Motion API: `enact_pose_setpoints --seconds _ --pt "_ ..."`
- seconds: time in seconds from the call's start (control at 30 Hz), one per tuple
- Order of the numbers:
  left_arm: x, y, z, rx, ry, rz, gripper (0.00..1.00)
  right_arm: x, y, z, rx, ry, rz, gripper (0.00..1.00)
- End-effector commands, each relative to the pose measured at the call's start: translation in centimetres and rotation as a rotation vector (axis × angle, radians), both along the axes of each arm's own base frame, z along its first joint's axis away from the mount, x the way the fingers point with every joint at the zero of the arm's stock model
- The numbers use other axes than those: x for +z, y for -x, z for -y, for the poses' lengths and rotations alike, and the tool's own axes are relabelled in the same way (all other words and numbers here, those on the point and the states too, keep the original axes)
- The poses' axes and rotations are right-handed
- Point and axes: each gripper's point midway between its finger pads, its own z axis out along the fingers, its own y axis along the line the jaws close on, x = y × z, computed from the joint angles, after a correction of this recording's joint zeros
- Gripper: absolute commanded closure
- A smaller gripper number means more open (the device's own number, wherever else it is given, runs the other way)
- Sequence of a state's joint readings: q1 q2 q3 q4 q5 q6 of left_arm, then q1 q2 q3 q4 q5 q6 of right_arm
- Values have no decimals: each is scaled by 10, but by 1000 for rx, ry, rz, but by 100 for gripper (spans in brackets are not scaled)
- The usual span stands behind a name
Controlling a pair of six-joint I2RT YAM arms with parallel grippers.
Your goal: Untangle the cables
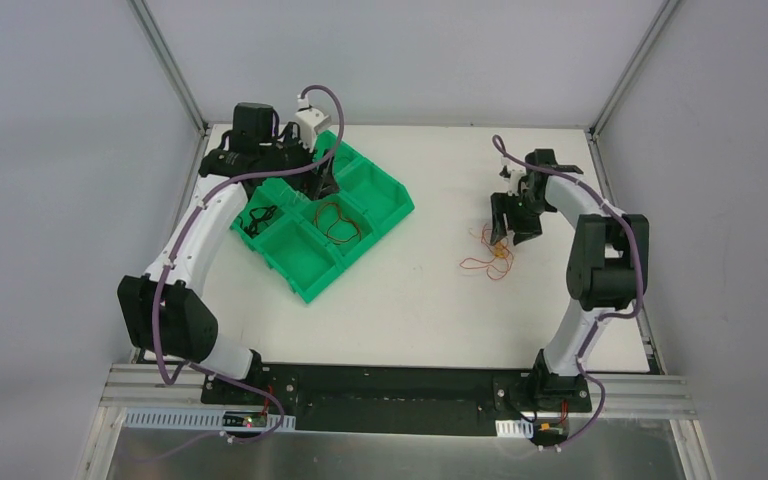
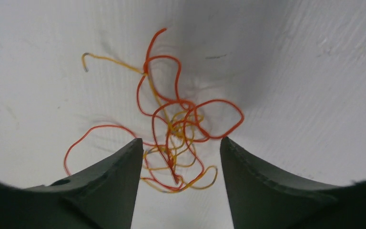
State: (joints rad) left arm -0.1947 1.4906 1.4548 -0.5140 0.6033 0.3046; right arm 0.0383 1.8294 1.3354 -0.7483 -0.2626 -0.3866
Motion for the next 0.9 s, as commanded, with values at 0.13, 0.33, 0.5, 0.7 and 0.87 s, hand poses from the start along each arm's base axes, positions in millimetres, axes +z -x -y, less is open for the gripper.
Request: enact_pose_setpoints --seconds 0.13,0.33,0.5,0.7,0.87 --pt "31 19 2 -39 43 68 22 20 -21 -33 114 -158 19 83" --pt "40 47 22 -190 134 63 20 126 6 -91 194 -500 155 100" --pt "49 59 46 -306 210 58 22 184 33 -129 258 -636 205 100" --pt "69 83 92 -495 234 159 31 226 54 -160 350 -710 258 100" --pt "64 98 119 -607 164 288 34 229 70 -175 429 -674 271 100"
